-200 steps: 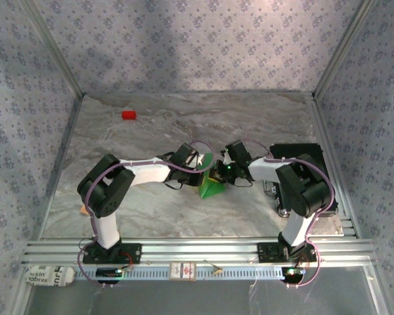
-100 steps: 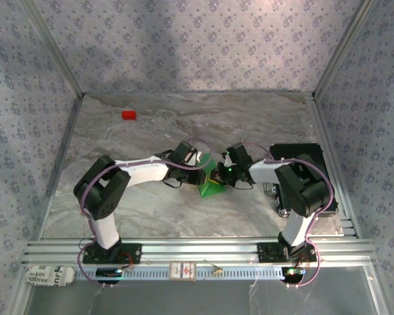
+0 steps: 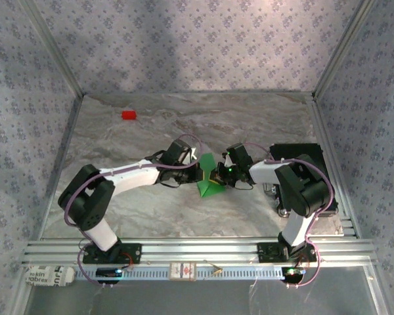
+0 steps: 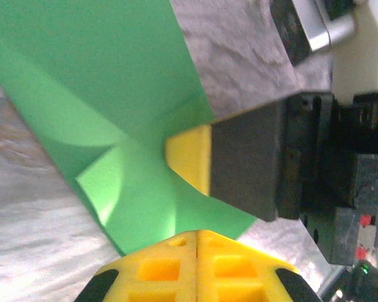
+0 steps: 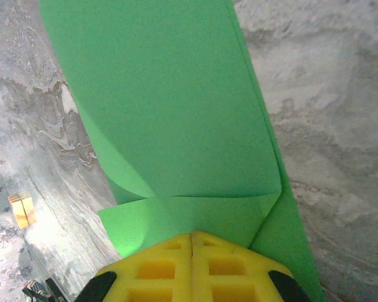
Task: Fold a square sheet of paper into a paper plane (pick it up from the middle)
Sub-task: Fold the triangle a second time at the center of the table.
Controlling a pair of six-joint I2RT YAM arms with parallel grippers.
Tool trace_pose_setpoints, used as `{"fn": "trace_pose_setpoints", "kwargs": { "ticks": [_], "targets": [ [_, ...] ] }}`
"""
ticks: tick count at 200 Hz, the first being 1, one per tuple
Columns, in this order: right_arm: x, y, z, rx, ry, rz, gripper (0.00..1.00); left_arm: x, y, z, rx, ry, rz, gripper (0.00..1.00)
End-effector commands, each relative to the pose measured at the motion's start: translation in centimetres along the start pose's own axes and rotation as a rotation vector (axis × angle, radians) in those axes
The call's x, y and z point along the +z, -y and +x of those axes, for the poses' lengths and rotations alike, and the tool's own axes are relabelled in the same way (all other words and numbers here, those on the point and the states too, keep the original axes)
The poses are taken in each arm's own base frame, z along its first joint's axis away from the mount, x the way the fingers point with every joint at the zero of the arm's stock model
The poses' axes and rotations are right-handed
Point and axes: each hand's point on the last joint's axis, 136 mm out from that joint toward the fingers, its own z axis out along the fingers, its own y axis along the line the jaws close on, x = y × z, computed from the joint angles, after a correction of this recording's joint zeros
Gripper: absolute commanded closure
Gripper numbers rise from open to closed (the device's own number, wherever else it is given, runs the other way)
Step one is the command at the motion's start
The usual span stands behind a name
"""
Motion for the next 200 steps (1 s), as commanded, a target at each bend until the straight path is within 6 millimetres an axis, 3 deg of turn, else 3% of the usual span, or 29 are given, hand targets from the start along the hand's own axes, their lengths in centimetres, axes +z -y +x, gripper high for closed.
{"fn": "trace_pose_setpoints", "kwargs": {
  "ticks": [1, 41, 114, 200],
  "targets": [
    [0.1, 3.3, 1.1, 0.055, -0.005, 0.118, 1.00, 1.4, 1.7, 1.2, -0.066, -0.073, 0.111, 0.94],
    [0.1, 3.4, 1.2, 0.054, -0.008, 0.122, 1.00, 3.0, 2.0, 2.1, -0.067, -0.123, 0.120, 0.92],
    [0.1, 3.4, 1.2, 0.054, -0.010, 0.123, 1.00, 4.7, -0.2, 3.4, -0.085, -0.168, 0.058, 0.91],
    [0.2, 3.8, 1.4, 0.055, -0.013, 0.132, 1.00, 5.0, -2.0, 5.6, -0.093, -0.202, 0.016, 0.90]
  ]
}}
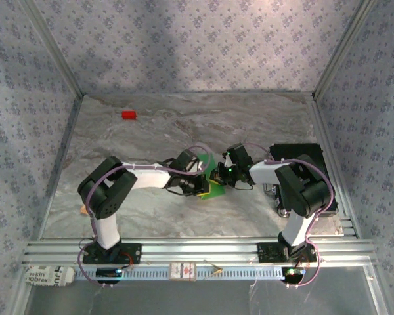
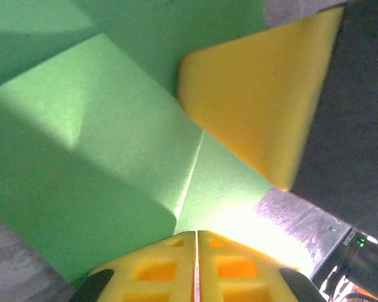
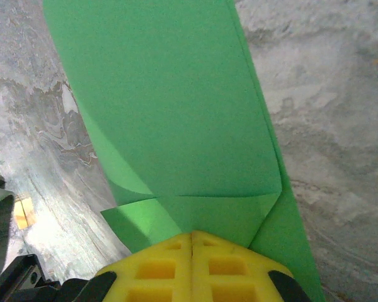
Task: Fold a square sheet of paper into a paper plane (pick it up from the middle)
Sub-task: Fold the triangle a second time at the center of the table.
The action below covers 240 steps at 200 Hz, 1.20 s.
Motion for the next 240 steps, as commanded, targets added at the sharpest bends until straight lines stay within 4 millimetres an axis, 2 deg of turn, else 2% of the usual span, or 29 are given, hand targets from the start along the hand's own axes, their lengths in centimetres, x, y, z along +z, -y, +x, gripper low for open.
{"fn": "trace_pose_setpoints", "kwargs": {
  "ticks": [1, 37, 108, 129, 146, 174, 193, 213, 240],
  "targets": [
    [0.1, 3.8, 1.4, 0.059, -0.018, 0.131, 1.00, 0.4, -0.6, 0.8, 0.005, -0.016, -0.006, 0.90],
    [0.1, 4.0, 1.5, 0.059, -0.020, 0.137, 1.00, 0.6, -0.7, 1.9, -0.007, -0.035, 0.010, 0.90],
    [-0.2, 4.0, 1.4, 0.058, -0.016, 0.144, 1.00, -0.2, -1.8, 3.7, -0.037, -0.044, 0.013, 0.90],
    [-0.3, 4.1, 1.4, 0.059, -0.012, 0.145, 1.00, -0.6, -1.8, 4.2, -0.040, -0.045, 0.019, 0.90],
    [-0.3, 4.1, 1.5, 0.059, -0.012, 0.146, 1.00, -1.1, -1.0, 4.3, -0.030, -0.039, 0.045, 0.90],
    [-0.4, 3.9, 1.4, 0.055, -0.011, 0.140, 1.00, -3.5, 2.1, 2.8, 0.024, 0.044, 0.108, 0.93],
    [-0.3, 3.8, 1.3, 0.055, -0.009, 0.137, 1.00, -4.7, 3.2, 1.0, 0.032, 0.113, 0.126, 0.93],
    [-0.3, 3.8, 1.3, 0.057, -0.009, 0.136, 1.00, -4.6, 3.5, -0.7, 0.009, 0.147, 0.141, 0.93],
    [-0.3, 3.8, 1.4, 0.056, -0.010, 0.137, 1.00, -3.0, 3.3, -2.1, -0.007, 0.134, 0.131, 0.93]
  ]
}}
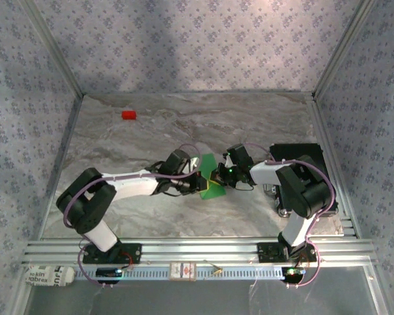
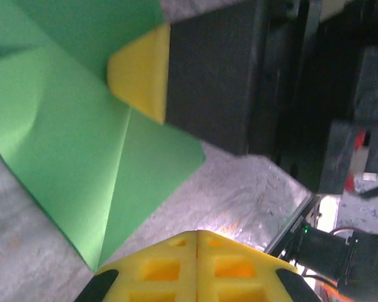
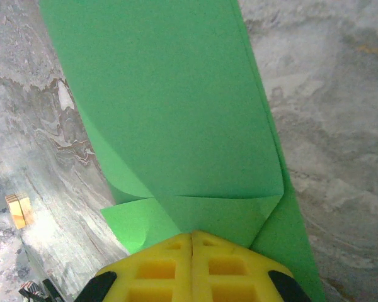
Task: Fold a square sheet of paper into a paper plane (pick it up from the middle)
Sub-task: Fold the triangle a second time at the center of the table.
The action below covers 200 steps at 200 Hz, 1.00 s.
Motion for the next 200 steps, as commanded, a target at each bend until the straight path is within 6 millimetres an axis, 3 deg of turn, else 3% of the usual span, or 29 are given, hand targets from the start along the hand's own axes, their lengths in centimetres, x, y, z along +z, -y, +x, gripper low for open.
{"fn": "trace_pose_setpoints", "kwargs": {
  "ticks": [1, 44, 80, 115, 153, 200],
  "targets": [
    [-0.1, 3.6, 1.2, 0.053, -0.010, 0.129, 1.00, 1.3, 0.0, -1.6, -0.016, 0.016, -0.003, 0.93],
    [-0.1, 3.3, 1.1, 0.051, -0.008, 0.121, 1.00, 3.3, -2.9, -1.8, -0.025, 0.010, -0.099, 0.92],
    [-0.2, 3.0, 0.9, 0.041, -0.002, 0.108, 1.00, 4.0, -6.4, 1.3, -0.056, -0.052, -0.190, 0.95],
    [-1.0, 0.2, -0.2, -0.036, 0.022, 0.055, 1.00, 3.6, -8.6, 3.5, -0.076, -0.069, -0.240, 0.98],
    [-1.8, -2.3, 0.1, -0.112, 0.030, 0.026, 0.99, 3.5, -8.9, 3.6, -0.068, -0.068, -0.249, 0.99],
    [0.5, 0.7, 2.5, -0.039, -0.014, 0.075, 1.00, 3.7, -8.3, 3.1, -0.048, -0.074, -0.252, 1.00]
  ]
}}
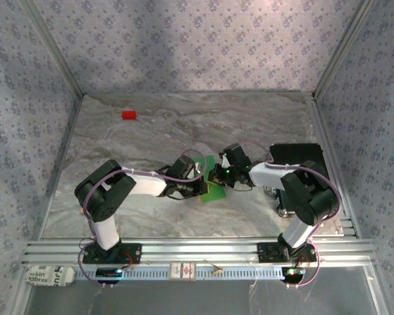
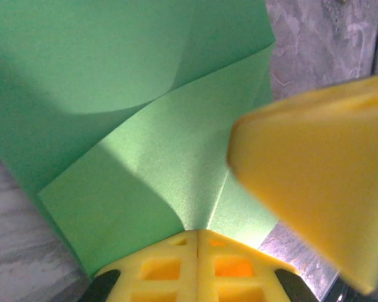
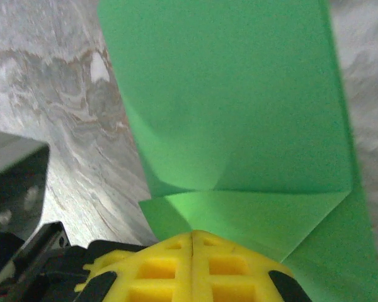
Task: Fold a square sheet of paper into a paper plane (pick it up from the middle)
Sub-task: Fold the triangle a second time at the center of the table.
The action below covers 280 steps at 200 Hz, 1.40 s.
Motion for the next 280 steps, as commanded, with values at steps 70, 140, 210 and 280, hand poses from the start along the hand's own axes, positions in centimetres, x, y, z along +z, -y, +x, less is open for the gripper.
{"fn": "trace_pose_setpoints", "kwargs": {
  "ticks": [70, 140, 210, 280],
  "targets": [
    [0.7, 4.9, -1.2, 0.127, 0.029, 0.068, 1.00, 0.5, -5.7, 3.5, -0.045, -0.111, -0.193, 1.00],
    [-0.6, 6.4, -4.3, 0.149, 0.100, 0.112, 1.00, 0.7, -6.3, 3.8, -0.055, -0.120, -0.206, 1.00],
    [-3.0, 4.8, -6.8, 0.109, 0.209, 0.077, 1.00, 0.6, -6.5, 4.0, -0.042, -0.130, -0.211, 1.00],
    [-1.2, 0.4, -3.7, 0.012, 0.085, -0.066, 1.00, -0.1, -6.1, 3.7, -0.002, -0.149, -0.202, 1.00]
  ]
}}
